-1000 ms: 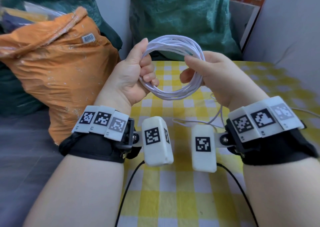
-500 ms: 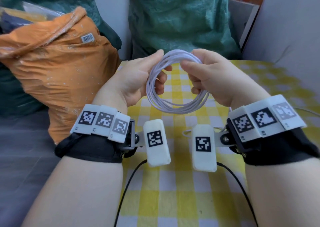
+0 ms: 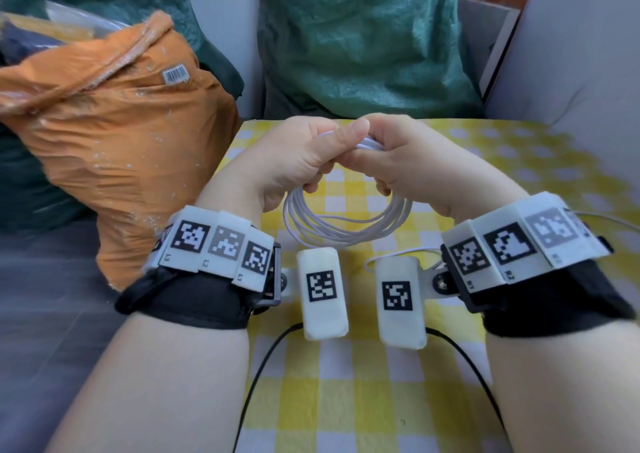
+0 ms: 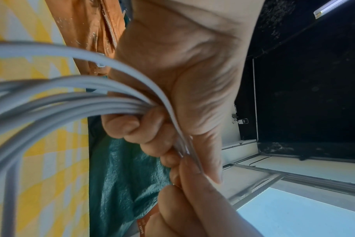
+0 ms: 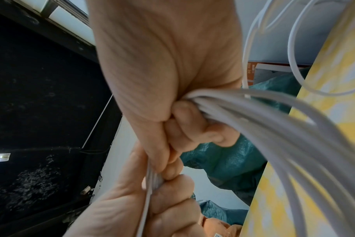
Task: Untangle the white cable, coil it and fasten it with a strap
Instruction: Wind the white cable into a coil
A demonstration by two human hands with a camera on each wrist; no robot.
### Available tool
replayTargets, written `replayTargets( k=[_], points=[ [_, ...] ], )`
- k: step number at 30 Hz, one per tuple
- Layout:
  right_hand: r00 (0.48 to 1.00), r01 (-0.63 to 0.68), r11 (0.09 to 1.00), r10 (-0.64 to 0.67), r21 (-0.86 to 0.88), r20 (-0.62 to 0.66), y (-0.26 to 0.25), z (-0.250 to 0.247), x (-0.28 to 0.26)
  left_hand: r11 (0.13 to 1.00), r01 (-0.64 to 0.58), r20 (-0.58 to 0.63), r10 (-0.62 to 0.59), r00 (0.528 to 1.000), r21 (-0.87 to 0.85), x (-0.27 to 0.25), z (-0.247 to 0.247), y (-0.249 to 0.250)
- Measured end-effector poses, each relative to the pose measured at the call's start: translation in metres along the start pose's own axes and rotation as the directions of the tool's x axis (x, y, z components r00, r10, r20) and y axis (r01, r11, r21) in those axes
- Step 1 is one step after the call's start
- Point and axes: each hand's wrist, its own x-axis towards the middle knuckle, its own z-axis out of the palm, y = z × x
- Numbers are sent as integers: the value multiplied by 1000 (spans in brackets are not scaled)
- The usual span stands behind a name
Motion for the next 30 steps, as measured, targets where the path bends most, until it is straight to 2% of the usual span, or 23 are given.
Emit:
replayTargets(
  k=[6, 12, 16, 22, 26, 30],
  points=[
    [999, 13, 1000, -14, -17, -48, 2, 0, 3, 1000, 12, -3, -11, 1000, 8, 1, -1, -1],
    [991, 19, 1000, -16, 23, -135, 3, -2, 4, 986, 37, -67, -49, 997, -165, -1, 1, 4],
    [984, -23, 999, 28, 30, -173, 9, -6, 4, 955, 36, -170, -89, 981, -294, 2, 0, 3],
    [971, -83, 994, 95, 66, -220, 15, -6, 7, 871, -29, -278, -125, 952, -490, 4, -3, 2],
    [962, -120, 988, 141, 101, -236, 19, -7, 8, 778, -86, -313, -147, 938, -622, 5, -6, 3],
    [967, -108, 948, 171, 300, -190, 16, -8, 6, 683, -141, -326, -150, 933, -717, 7, -11, 1]
  ],
)
